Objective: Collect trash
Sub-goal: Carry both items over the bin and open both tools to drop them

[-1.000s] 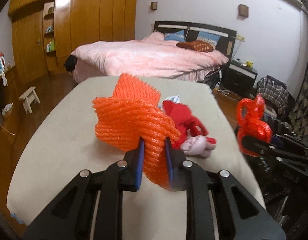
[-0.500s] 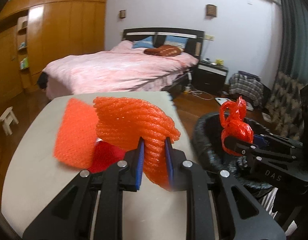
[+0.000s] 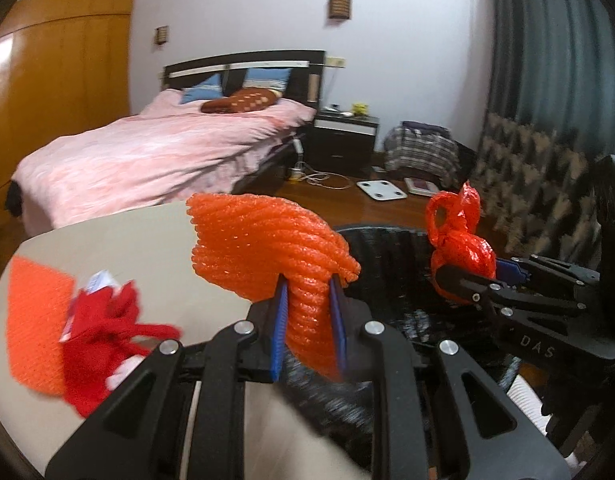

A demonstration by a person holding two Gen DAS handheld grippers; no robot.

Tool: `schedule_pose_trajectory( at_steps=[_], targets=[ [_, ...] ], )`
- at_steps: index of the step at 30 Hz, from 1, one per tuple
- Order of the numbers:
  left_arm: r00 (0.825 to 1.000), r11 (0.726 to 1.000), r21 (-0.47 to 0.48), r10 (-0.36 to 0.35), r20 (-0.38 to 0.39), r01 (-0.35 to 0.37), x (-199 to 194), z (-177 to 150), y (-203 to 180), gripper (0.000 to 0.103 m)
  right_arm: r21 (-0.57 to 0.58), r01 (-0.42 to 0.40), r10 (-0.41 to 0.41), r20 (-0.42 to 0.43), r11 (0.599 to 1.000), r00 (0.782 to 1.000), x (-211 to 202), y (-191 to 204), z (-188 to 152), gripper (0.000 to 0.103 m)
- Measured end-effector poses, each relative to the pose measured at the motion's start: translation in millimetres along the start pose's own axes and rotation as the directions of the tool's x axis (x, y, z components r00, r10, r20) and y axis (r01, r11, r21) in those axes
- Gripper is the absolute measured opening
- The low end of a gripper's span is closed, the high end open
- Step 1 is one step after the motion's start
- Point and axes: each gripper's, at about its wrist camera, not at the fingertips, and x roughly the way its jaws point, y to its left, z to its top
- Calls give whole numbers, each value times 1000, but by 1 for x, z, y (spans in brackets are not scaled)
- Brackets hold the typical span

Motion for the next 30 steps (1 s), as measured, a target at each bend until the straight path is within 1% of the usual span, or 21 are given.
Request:
schedule_pose_trajectory(
  at_steps=[4, 6, 7, 8, 9, 11, 12, 14, 15, 18, 19, 20, 23, 24, 26, 30],
  targets=[
    [999, 999, 23, -48, -8, 48, 19, 5, -20, 19, 24, 43, -43, 0, 999, 999, -3, -22, -3, 35],
    [997, 997, 31, -75, -18, 76, 29, 6, -28, 20, 35, 66, -66, 4, 997, 998, -5, -30, -4, 37],
    [995, 995, 33, -92, -22, 93, 33, 7, -31, 22, 41, 74, -74, 3, 996, 997, -7, -35, -5, 38],
    [994, 994, 33, -107, -28, 108, 36, 7, -33, 29, 46, 79, -79, 1, 996, 997, -6, -37, -4, 39],
    [993, 992, 32, -117, -31, 118, 41, 7, -37, 32, 51, 87, -88, -1, 995, 996, -6, -40, -5, 40],
    [989, 989, 28, -142, -34, 143, 44, 5, -35, 50, 57, 108, -108, 3, 993, 994, -10, -43, -6, 58],
    [988, 988, 28, -152, -40, 153, 46, 3, -35, 52, 59, 118, -119, 9, 991, 993, -11, -44, -7, 61],
    [987, 987, 31, -157, -44, 158, 46, -1, -32, 60, 58, 129, -130, 18, 990, 991, -12, -44, -5, 75],
    [987, 987, 30, -157, -47, 158, 45, -4, -30, 61, 58, 138, -140, 25, 989, 990, -14, -44, -5, 79],
    [990, 990, 29, -135, -49, 137, 39, -8, -21, 66, 58, 144, -147, 40, 988, 988, -17, -41, -2, 89],
    [991, 992, 26, -123, -45, 124, 34, -9, -15, 69, 59, 145, -147, 45, 988, 988, -18, -40, -1, 94],
    [994, 994, 22, -102, -37, 103, 29, -11, -8, 73, 60, 142, -145, 54, 988, 988, -19, -38, 1, 97],
    [999, 999, 5, -46, -17, 46, 10, -12, 10, 81, 51, 113, -116, 63, 992, 991, -17, -30, 6, 97],
    [1000, 1000, -5, -11, -8, 11, 2, -15, 20, 82, 48, 105, -108, 63, 993, 992, -16, -26, 7, 97],
    [1000, 999, -20, 28, 4, -28, -10, -16, 35, 85, 41, 81, -83, 64, 996, 994, -13, -14, 10, 97],
    [990, 989, -58, 135, 32, -133, -39, -19, 69, 87, 20, 18, -19, 60, 1000, 998, -2, 18, 13, 97]
  ],
)
